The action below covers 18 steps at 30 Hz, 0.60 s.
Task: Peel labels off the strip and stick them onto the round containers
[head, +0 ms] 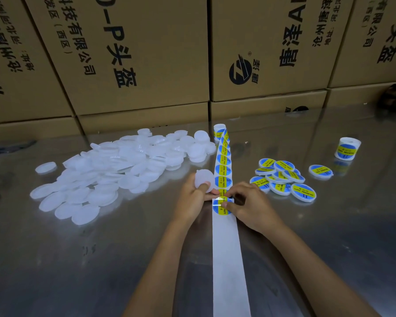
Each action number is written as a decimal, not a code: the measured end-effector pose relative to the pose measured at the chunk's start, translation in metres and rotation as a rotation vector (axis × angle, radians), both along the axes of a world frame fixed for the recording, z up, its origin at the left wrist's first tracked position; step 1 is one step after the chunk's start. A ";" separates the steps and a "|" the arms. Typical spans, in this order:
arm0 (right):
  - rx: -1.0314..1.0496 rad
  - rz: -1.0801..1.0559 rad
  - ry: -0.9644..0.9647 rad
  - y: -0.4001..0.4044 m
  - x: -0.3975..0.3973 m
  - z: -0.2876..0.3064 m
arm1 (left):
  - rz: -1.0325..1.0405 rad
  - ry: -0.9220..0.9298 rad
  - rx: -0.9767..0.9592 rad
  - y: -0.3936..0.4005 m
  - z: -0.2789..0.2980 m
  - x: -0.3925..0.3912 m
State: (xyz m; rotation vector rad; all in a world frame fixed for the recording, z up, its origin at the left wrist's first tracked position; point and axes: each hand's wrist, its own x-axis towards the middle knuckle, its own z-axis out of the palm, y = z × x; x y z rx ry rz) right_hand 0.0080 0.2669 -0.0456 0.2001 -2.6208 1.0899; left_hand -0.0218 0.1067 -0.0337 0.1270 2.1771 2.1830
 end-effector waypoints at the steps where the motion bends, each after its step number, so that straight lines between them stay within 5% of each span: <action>1: -0.002 0.000 0.003 0.000 0.000 0.000 | 0.002 0.000 -0.005 0.000 0.000 0.000; 14: -0.028 0.061 0.148 -0.002 0.011 0.008 | 0.022 -0.041 -0.123 -0.001 0.003 0.003; 18: -0.195 0.060 0.140 -0.007 0.014 0.014 | 0.042 -0.018 -0.167 -0.001 0.004 0.005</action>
